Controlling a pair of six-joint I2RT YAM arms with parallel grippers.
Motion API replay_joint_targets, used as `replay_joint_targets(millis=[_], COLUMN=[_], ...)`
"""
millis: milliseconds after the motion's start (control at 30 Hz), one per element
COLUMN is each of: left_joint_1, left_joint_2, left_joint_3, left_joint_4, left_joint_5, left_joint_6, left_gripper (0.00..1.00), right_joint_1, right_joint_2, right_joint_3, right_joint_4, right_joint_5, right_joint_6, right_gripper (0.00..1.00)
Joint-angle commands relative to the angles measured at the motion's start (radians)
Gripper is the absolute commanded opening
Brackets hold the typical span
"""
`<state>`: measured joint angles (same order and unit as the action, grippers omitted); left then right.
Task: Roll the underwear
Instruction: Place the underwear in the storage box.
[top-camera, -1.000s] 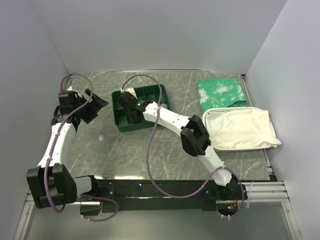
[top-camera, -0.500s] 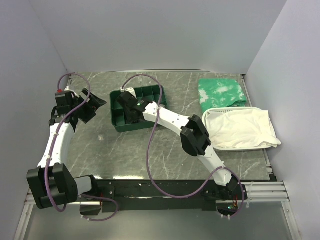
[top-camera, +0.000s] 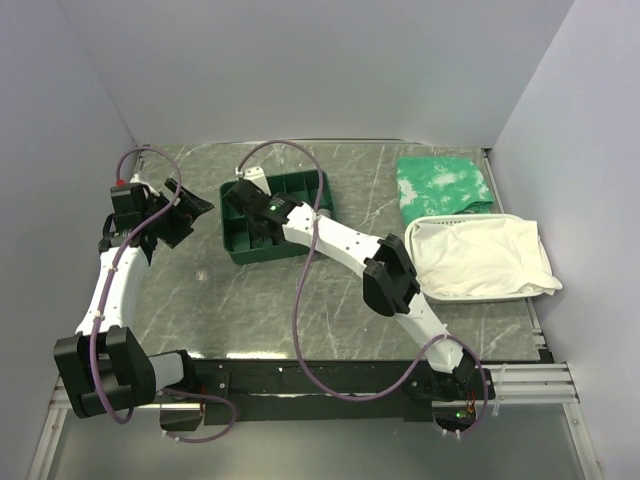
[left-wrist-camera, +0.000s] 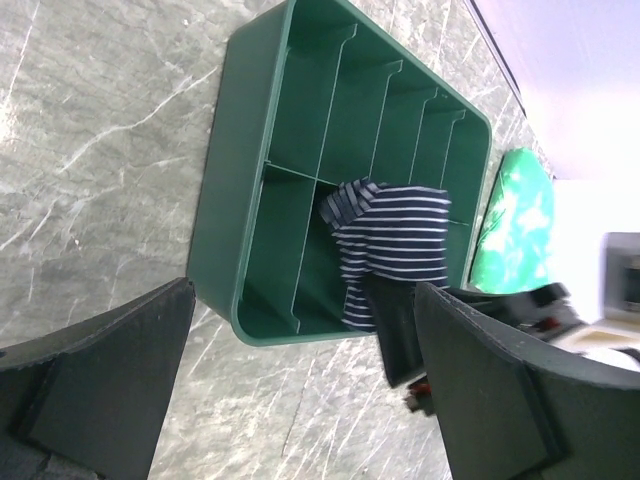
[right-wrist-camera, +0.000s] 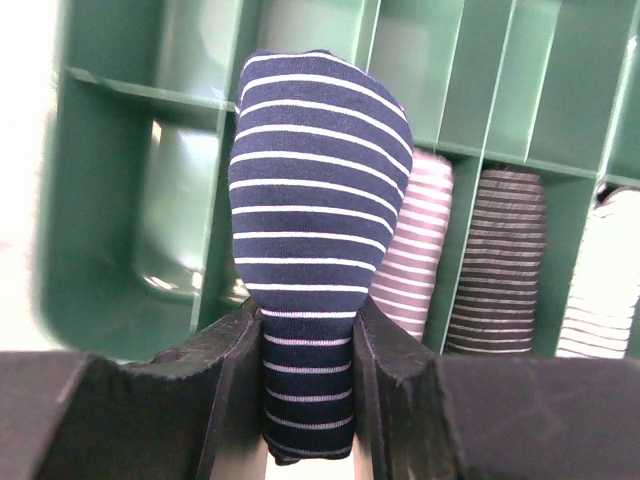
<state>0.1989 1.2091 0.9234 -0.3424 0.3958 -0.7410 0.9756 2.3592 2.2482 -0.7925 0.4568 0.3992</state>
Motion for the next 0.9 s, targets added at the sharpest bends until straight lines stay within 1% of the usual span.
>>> replay_joint_targets(millis=[0,200,300,600,867], left_joint_1=[0.008,0.014,0.016,0.027,0.03], left_joint_2=[-0.017,-0.013,-0.01,-0.002,0.004], left_joint_3=[0.003,0.006,0.008,-0.006,-0.011], left_joint_4=[0.022,0.016,0.014,0.025,0.028], left_joint_5=[0.021,0.031,0.031,0.038,0.041], left_joint_6=[0.022,0.031,0.035,0.034,0.035], left_gripper=[0.97,0.96,0.96,0.96,0.96], right_joint_1=[0.009,0.008,0.009,0.015,0.017], right_joint_2=[-0.008,0.028,0.032,0.081,0.114], right_joint_3=[0.048,0.071,0.056,0.086,0.105], right_joint_4=[0.002,-0.002,0.01,-0.005,-0.004], right_joint_5=[0.037,0.01,-0.012,-0.055,-0.125], right_joint_6=[0.001,0.009,0.013,-0.011,-0.031], right_gripper=[0.0,0.01,0.01,0.02,0.02])
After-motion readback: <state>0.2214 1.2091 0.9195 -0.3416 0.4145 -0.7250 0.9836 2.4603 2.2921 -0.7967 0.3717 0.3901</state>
